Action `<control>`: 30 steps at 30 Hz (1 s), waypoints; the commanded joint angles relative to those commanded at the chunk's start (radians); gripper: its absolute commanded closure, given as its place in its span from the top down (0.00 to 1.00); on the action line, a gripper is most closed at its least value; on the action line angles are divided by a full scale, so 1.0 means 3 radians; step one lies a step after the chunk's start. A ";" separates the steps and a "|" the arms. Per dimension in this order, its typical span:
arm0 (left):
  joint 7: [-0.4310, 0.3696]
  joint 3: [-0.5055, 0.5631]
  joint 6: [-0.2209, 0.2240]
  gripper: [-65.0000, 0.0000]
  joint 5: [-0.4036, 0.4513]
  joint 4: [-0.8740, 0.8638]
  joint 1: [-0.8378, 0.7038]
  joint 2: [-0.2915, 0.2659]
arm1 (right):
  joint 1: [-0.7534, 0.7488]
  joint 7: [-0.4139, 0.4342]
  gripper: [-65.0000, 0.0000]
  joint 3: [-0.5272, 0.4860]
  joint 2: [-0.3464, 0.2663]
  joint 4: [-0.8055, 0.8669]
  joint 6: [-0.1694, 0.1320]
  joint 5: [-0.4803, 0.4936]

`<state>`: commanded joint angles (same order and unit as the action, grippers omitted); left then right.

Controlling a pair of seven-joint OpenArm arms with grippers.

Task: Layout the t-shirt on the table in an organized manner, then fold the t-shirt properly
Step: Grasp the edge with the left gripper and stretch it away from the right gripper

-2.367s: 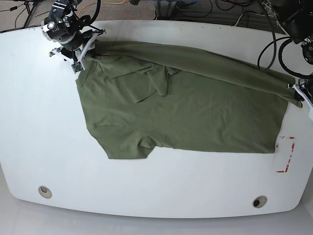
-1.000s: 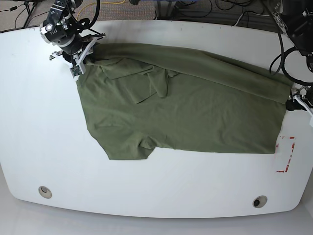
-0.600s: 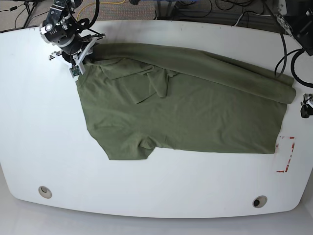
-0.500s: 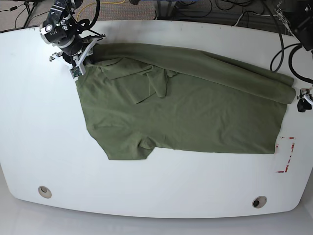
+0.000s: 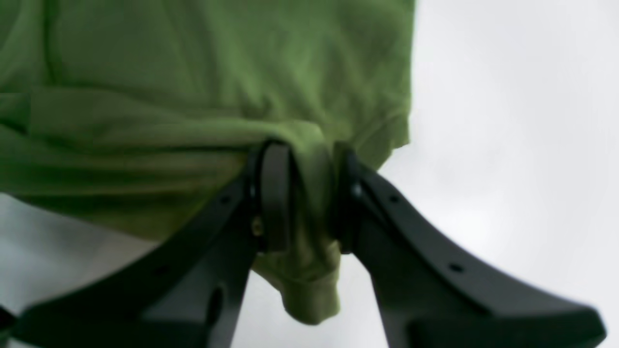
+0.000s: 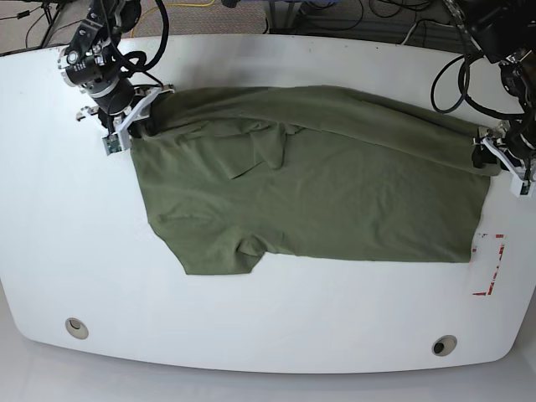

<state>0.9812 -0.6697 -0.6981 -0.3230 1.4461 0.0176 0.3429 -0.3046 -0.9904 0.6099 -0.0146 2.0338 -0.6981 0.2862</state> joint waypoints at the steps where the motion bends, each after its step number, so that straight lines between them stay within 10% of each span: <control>1: -0.0020 0.0000 0.0000 0.61 0.0051 0.0000 0.0000 0.0000 | -0.0010 0.0000 0.22 0.0010 -0.0026 0.0000 0.0000 0.0000; 12: -0.0036 0.0000 0.0000 0.61 0.0143 0.0000 0.0010 0.0026 | -0.0358 -0.0005 0.24 0.0015 -0.0194 0.0000 0.0000 0.0005; 21: -0.0026 0.0000 0.0000 0.61 0.0143 0.0000 0.0010 0.0026 | -0.0491 -0.0005 0.63 0.0010 -0.0338 0.0000 0.0000 0.0000; 30: -0.0020 0.0000 0.0000 0.61 0.0138 0.0020 0.0010 0.0026 | -0.0476 0.0005 0.66 0.0066 -0.0747 0.0000 0.0000 0.0020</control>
<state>0.9751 -0.6697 -0.6981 -0.2816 1.4523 0.0207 0.3506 -0.4473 -0.9889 0.6299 -0.2386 2.0338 -0.6981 0.2923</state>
